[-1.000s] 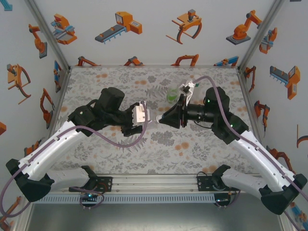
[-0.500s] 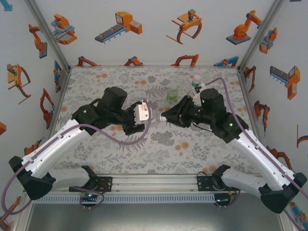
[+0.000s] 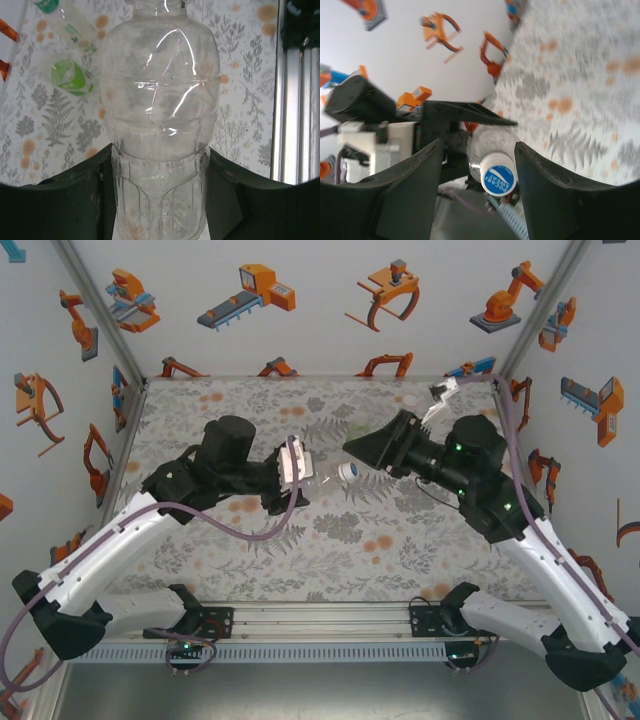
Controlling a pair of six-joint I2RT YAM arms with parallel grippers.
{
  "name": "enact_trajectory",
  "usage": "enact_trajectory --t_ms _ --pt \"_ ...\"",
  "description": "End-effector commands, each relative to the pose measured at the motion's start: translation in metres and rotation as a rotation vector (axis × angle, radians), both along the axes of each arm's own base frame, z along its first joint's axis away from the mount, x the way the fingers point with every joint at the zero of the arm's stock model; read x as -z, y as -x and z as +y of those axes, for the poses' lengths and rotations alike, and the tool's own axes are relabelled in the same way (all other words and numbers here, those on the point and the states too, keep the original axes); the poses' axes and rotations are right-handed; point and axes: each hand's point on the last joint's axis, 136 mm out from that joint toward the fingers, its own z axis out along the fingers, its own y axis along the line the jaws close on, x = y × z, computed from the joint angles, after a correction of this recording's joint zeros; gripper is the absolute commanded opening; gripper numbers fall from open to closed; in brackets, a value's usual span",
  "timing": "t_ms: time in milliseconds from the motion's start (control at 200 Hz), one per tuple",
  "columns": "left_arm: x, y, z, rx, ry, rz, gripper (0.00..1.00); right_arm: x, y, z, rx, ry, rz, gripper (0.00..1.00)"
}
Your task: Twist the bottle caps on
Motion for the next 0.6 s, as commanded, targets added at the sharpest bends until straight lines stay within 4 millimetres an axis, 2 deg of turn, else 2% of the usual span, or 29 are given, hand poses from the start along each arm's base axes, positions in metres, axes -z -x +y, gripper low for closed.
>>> enact_trajectory --t_ms 0,125,280,411,596 --pt "-0.043 0.013 -0.008 0.044 0.191 0.018 0.01 -0.086 0.031 -0.006 -0.065 -0.06 -0.476 0.56" --pt "-0.072 0.02 -0.011 0.064 0.305 0.053 0.02 -0.129 0.066 -0.004 -0.165 -0.13 -0.755 0.62" --pt "-0.109 0.038 -0.011 0.156 0.439 0.071 0.02 -0.157 0.101 0.006 -0.338 -0.174 -0.952 0.62" --pt "-0.132 0.061 -0.006 0.281 0.523 0.047 0.02 -0.168 0.124 0.006 -0.432 -0.209 -1.091 0.62" --pt "-0.154 0.082 -0.001 0.4 0.585 0.044 0.01 -0.167 0.132 0.011 -0.498 -0.203 -1.151 0.61"
